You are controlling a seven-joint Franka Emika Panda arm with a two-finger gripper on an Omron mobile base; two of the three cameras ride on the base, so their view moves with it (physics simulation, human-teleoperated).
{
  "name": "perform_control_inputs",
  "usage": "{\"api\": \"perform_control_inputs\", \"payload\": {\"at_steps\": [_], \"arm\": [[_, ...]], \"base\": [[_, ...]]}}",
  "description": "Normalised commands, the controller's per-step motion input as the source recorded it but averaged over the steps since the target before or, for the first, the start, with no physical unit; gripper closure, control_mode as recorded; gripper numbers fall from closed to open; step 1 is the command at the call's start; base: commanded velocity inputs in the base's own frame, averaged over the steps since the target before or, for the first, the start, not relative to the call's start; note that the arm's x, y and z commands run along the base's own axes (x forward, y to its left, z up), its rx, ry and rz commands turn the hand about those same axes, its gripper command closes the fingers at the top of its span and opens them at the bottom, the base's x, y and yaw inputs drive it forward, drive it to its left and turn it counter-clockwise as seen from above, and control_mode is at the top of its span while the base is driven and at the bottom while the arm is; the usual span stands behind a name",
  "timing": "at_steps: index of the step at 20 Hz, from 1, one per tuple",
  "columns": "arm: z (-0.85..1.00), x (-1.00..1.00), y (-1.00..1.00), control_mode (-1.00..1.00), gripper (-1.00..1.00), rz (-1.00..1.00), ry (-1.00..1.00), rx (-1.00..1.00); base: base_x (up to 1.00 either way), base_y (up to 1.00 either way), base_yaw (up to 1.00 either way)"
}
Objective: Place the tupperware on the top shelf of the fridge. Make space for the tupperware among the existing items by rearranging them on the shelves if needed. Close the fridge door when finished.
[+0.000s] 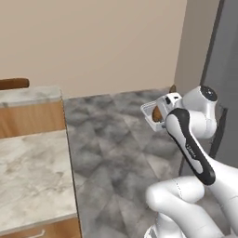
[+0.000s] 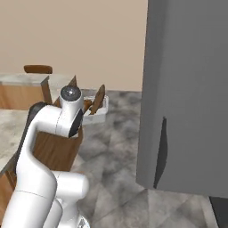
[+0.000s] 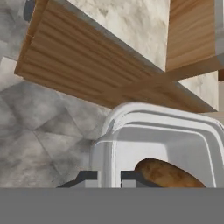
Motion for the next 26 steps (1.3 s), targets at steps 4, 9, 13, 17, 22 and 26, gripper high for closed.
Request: {"api": "perform_control_inputs", "payload": {"at_steps": [4,9,13,17,22,26], "arm": [[0.0,0.0,0.0,1.0,1.0,0.0,0.0,0.0],[0.0,0.0,0.0,1.0,1.0,0.0,0.0,0.0],[0.0,0.0,0.0,1.0,1.0,0.0,0.0,0.0],[0.0,0.0,0.0,1.0,1.0,0.0,0.0,0.0],[0.0,0.0,0.0,1.0,1.0,0.0,0.0,0.0],[0.0,0.0,0.0,1.0,1.0,0.0,0.0,0.0]], "base": [[1.0,0.46,0.0],[1.0,0.32,-0.02],[1.0,0.11,-0.17],[0.98,0.14,-0.4],[0.85,0.44,-0.53],[0.63,0.35,-0.64]]}}
